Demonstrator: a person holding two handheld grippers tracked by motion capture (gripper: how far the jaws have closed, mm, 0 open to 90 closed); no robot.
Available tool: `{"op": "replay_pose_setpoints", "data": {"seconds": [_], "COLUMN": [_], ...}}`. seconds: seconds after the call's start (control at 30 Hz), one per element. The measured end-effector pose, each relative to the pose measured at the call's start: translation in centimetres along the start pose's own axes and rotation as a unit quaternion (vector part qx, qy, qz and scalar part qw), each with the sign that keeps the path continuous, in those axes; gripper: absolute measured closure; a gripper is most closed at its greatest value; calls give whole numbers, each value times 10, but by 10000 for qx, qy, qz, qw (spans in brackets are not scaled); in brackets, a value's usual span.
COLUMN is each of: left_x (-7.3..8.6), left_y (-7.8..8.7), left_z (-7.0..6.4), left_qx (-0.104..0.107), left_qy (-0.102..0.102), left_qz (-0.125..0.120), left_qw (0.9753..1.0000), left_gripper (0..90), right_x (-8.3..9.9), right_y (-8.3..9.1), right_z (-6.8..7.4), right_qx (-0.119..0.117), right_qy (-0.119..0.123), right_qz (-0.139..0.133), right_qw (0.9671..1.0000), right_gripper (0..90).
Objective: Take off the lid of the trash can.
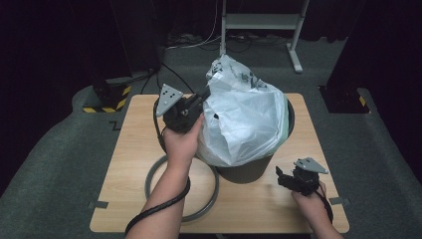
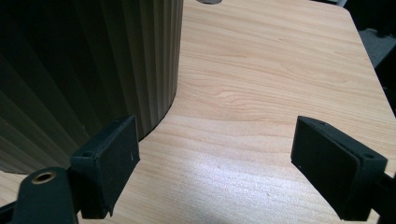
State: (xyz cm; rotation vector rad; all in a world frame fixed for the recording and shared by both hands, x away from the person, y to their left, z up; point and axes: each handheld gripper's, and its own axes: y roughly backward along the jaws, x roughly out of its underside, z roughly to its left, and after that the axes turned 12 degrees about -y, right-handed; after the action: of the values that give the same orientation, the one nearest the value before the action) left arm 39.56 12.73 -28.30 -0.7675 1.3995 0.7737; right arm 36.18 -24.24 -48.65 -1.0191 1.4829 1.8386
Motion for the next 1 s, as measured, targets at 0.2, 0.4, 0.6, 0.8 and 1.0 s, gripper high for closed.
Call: {"op": "replay_pose_setpoints", "data": {"seconds": [0.2,0.4,0.6,0.8,1.0], "left_x": [6,10,8,-6,-15], "left_y": [7,15,18,18,14], "left_z": [5,9,12,5,1], "left_qx": [-78,-206,-181,-122,-77], "left_qy": [31,78,120,-21,-107], "left_qz": [-17,-119,-260,-412,-505], "left_qw": [10000,9997,9994,9991,9986], "left_gripper": [900,900,900,900,900], "right_x": [4,8,10,11,11], "right_y": [-3,-10,-12,-12,-11], "right_z": [-2,-3,-2,0,0], "right_qx": [-13,-24,-32,-55,-91], "right_qy": [49,32,58,77,125], "right_qz": [169,424,501,528,507], "right_qw": [9998,9991,9987,9986,9986], "right_gripper": [152,152,156,163,188]}}
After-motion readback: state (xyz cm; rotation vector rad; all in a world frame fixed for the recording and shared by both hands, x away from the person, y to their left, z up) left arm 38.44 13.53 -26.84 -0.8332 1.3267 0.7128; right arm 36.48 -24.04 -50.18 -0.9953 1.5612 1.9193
